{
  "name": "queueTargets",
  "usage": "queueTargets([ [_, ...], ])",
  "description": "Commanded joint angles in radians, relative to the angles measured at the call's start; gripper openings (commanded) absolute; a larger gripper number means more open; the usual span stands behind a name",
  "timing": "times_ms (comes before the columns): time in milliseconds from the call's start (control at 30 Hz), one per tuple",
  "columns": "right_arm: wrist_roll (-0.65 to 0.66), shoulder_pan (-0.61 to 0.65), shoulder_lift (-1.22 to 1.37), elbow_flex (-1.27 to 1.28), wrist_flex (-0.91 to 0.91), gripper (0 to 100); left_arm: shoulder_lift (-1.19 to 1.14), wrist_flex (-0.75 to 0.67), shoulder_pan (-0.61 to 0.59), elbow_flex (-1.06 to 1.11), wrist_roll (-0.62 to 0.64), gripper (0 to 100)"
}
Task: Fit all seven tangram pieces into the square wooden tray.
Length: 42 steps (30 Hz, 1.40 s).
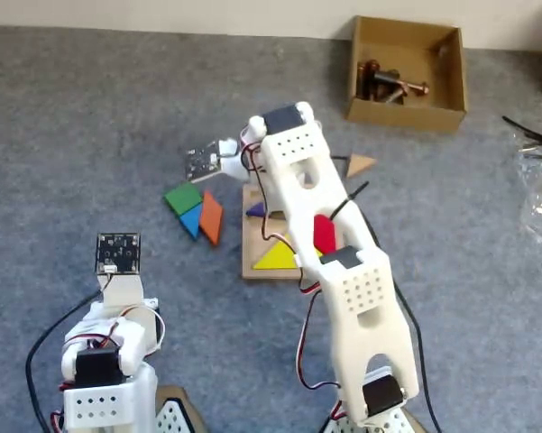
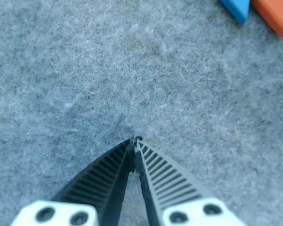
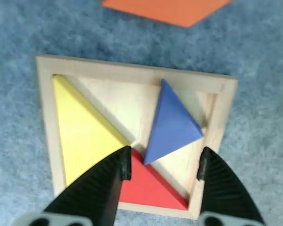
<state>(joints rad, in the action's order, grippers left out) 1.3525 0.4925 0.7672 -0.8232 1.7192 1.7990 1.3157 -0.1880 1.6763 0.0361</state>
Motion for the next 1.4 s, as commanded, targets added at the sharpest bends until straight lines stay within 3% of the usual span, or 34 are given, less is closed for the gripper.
queueTargets([
  [0, -0.009, 0.019, -0.093, -0.005, 0.039, 14.0, -0.007, 0.008, -0.008, 0.021, 0.002, 0],
  [100, -0.114, 0.025, -0.090, -0.005, 0.039, 0.0, -0.007, 0.008, -0.008, 0.021, 0.002, 0],
  [467, -0.371, 0.036, -0.085, -0.002, 0.039, 0.4, -0.007, 0.008, -0.008, 0.021, 0.002, 0],
  [667, -0.397, 0.025, -0.051, -0.004, 0.031, 0.4, -0.007, 0.008, -0.008, 0.021, 0.002, 0],
  [800, -0.525, 0.015, 0.016, -0.013, 0.025, 0.4, -0.007, 0.008, -0.008, 0.021, 0.002, 0],
  [1367, -0.529, 0.004, 0.076, -0.007, -0.081, 0.4, -0.007, 0.008, -0.008, 0.021, 0.002, 0],
])
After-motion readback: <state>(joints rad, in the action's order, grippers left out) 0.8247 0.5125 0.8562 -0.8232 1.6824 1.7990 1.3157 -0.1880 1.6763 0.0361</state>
